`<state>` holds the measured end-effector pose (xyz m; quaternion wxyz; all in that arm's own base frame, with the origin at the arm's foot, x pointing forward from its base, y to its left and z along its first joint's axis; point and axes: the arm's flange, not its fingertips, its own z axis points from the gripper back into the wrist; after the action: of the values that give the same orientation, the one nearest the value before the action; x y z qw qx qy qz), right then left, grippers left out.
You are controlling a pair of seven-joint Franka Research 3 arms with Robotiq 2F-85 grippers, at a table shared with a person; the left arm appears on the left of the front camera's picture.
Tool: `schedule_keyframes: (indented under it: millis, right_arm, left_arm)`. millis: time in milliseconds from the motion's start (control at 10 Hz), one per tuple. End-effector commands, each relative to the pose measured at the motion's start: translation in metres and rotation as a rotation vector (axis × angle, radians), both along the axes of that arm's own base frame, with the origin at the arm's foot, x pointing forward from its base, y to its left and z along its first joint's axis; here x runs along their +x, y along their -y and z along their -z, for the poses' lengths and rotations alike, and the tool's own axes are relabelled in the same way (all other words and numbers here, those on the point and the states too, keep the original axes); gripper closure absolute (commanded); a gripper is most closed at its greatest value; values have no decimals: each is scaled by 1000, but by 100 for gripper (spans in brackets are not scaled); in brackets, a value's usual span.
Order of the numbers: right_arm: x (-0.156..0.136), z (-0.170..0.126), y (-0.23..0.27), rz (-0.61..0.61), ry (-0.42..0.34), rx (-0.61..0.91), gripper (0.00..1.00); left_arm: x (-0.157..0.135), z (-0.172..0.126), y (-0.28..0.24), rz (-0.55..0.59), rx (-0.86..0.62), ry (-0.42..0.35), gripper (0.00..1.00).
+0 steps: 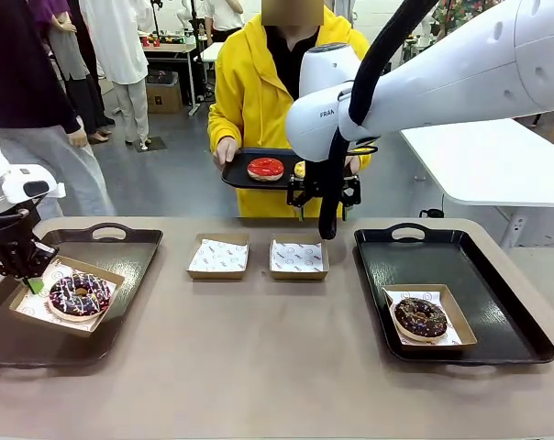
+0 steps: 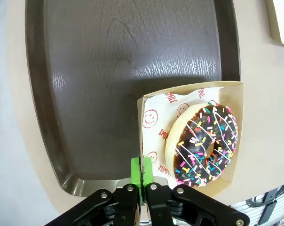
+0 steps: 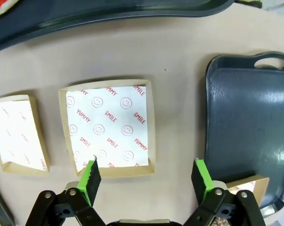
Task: Individually package the donuts and arrange them on the tray.
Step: Place the picked Paper togo box on the Handle tray while simultaneously picking up another Paper togo box from the table with the other hand.
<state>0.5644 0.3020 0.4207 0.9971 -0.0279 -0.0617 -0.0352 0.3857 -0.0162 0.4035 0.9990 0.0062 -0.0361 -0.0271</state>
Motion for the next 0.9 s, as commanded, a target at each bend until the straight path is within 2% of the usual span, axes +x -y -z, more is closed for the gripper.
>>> schedule_keyframes:
  millis: [0, 300, 500, 800]
  right_arm:
    - [0, -2, 2, 8, -8, -19, 0]
    - [0, 0, 1, 2, -5, -5, 0]
    - [1, 26, 0, 56, -43, 52, 0]
    - [0, 45, 10, 108, -45, 94, 0]
  left_arm:
    - [0, -2, -4, 14, -19, 5, 99]
    - [0, -2, -4, 14, -19, 5, 99]
    - [0, 0, -2, -1, -3, 0, 99]
    - [-14, 4, 2, -43, 14, 41, 99]
